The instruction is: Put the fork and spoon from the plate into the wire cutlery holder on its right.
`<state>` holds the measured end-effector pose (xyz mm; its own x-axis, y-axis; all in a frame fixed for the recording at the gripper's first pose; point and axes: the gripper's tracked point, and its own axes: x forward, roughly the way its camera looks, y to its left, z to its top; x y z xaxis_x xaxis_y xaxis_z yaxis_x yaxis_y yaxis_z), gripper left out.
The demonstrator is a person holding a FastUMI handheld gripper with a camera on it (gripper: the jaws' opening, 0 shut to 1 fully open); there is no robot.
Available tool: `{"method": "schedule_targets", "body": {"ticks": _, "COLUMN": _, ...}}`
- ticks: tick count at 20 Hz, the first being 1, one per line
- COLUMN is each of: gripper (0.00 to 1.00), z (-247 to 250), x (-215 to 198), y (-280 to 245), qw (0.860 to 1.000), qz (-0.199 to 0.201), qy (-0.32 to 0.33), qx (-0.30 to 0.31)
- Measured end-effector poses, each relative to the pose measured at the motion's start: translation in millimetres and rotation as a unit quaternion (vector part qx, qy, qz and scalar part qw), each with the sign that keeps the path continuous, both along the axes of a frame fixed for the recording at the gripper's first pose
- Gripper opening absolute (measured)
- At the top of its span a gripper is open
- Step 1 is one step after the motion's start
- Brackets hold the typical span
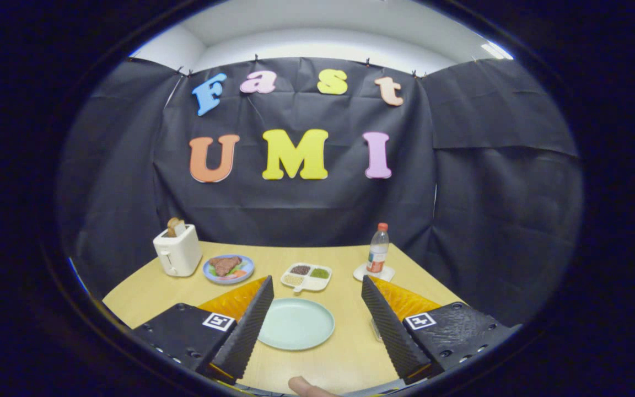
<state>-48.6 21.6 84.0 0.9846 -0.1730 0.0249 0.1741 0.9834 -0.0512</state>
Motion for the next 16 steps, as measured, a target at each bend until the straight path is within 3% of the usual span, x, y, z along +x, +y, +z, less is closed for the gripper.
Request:
{"method": "schedule_targets", "body": {"ticks": 4, "gripper": 0.96, "z": 8.5, "x": -18.3, "y": 6.1, "qw": 0.999, "qz": -0.006, "qy": -0.051, "qx": -0.005}}
{"method": "schedule_targets", "body": {"ticks": 16, "gripper": 0.96, "z": -12.4, "x": -42.6, "y": 9.3, "qw": 0.998, "qz": 0.019, "qy": -0.054, "qx": -0.014}}
